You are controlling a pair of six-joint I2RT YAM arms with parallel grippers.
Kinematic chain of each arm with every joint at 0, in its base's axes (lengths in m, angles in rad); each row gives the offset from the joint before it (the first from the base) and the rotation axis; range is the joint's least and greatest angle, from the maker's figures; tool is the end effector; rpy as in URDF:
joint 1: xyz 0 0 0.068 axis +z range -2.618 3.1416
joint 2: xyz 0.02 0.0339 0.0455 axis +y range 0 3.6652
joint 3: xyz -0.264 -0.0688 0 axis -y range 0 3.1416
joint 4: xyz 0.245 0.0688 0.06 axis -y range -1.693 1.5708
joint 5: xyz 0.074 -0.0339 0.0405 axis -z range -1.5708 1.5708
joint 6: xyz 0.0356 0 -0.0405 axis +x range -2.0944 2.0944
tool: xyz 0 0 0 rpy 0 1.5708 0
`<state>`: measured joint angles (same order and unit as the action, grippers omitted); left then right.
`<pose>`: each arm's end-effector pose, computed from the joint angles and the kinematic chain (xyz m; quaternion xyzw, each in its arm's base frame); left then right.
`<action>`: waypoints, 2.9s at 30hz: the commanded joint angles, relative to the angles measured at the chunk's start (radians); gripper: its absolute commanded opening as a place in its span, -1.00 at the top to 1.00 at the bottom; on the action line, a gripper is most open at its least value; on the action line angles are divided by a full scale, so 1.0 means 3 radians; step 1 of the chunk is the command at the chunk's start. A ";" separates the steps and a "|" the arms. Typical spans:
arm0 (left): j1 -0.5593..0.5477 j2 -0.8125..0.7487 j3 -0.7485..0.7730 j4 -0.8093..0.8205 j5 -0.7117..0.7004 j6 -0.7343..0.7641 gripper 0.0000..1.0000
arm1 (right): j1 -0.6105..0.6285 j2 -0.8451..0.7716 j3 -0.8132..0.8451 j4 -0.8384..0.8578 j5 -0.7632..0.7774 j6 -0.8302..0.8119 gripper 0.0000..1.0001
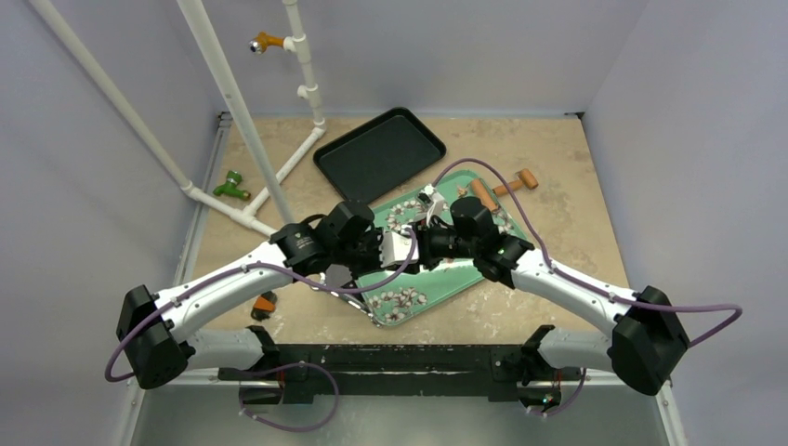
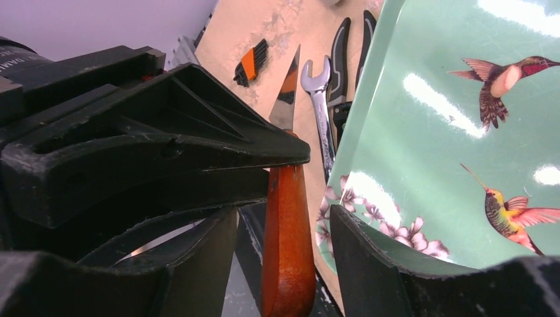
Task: Roll out the dumpling wrappers from the dough
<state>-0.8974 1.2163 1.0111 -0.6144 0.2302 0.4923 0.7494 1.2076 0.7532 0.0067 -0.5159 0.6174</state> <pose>0.1524 -0.2041 0.2905 0.6241 0.6829 -0.1780 0.3355 0.1837 0.1949 0.2612 -0.1895 0.8077 0.4925 0.2629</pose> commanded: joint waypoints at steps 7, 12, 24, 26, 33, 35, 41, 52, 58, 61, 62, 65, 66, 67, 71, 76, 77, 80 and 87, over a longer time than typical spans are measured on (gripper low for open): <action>0.0014 0.0065 0.0182 0.0215 -0.0030 -0.0138 1.00 | 0.0010 0.0014 0.0150 0.0211 0.0055 0.0093 0.26; 0.0015 0.0067 0.0166 0.0233 -0.0087 -0.0131 1.00 | 0.0013 -0.0011 0.0182 0.0110 0.0106 0.0085 0.59; 0.0021 0.0010 0.0304 0.0084 0.0260 -0.0134 -0.58 | 0.0005 -0.0133 0.0508 -0.0575 0.0904 -0.0154 1.00; 0.0037 -0.0065 0.0396 0.0044 0.0204 -0.0128 -0.60 | -0.0018 -0.0210 0.0651 -0.0755 0.1114 -0.0241 1.00; 0.0076 0.0009 0.0898 -0.0345 0.0137 -0.0240 -0.62 | -0.0609 -0.0559 0.0951 -0.1205 0.1402 -0.0340 1.00; 0.0081 0.0109 0.0970 -0.0377 0.0126 -0.0278 -0.63 | -0.0771 -0.0609 0.0978 -0.1219 0.1354 -0.0380 1.00; 0.0264 0.0683 0.1520 -0.0699 0.0007 -0.0463 -0.62 | -0.1200 -0.0482 0.1436 -0.1729 0.1865 -0.0720 1.00; 0.0588 0.2157 0.2570 -0.0819 0.0121 -0.0712 -0.54 | -0.1905 -0.0224 0.1546 -0.2022 0.1432 -0.0542 1.00; 0.0583 0.2378 0.2704 -0.0399 0.0201 -0.1051 -0.48 | -0.1905 -0.0117 0.1571 -0.2570 0.1391 -0.0500 1.00; 0.0586 0.2494 0.2715 -0.0241 0.0061 -0.1242 -0.46 | -0.1905 -0.0107 0.1481 -0.2629 0.1289 -0.0558 1.00; 0.0583 0.2533 0.2720 -0.0218 0.0000 -0.1257 -0.43 | -0.1905 -0.0100 0.1481 -0.2662 0.1316 -0.0603 1.00; 0.0566 0.2629 0.2637 -0.0122 -0.0106 -0.1308 -0.35 | -0.1905 -0.0114 0.1476 -0.2698 0.1354 -0.0694 1.00; 0.0557 0.2659 0.2585 -0.0062 -0.0127 -0.1334 -0.32 | -0.1904 -0.0123 0.1468 -0.2692 0.1330 -0.0694 1.00; 0.0548 0.2694 0.2522 0.0035 -0.0177 -0.1381 -0.29 | -0.1905 -0.0127 0.1470 -0.2704 0.1304 -0.0695 1.00; 0.0495 0.2831 0.2556 0.0110 -0.0206 -0.1423 -0.12 | -0.1905 -0.0114 0.1442 -0.2639 0.1187 -0.0716 1.00; 0.0395 0.2788 0.2588 0.0026 -0.0142 -0.1401 -0.05 | -0.1905 -0.0021 0.1438 -0.2577 0.1066 -0.0712 1.00; 0.0374 0.2785 0.2542 0.0041 -0.0236 -0.1356 -0.05 | -0.1907 -0.0017 0.1436 -0.2572 0.1048 -0.0730 1.00; 0.0358 0.2851 0.2498 0.0108 -0.0411 -0.1232 -0.07 | -0.1907 -0.0005 0.1418 -0.2515 0.0993 -0.0744 1.00; 0.0384 0.2984 0.2574 0.0175 -0.0692 -0.0982 0.05 | -0.1905 0.0112 0.1427 -0.2440 0.1042 -0.0821 1.00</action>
<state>-0.7940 2.0972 1.7687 -0.6006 0.0971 0.1432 0.1764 1.2297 1.1717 -0.7856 -0.1783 0.3985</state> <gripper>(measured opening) 0.475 0.171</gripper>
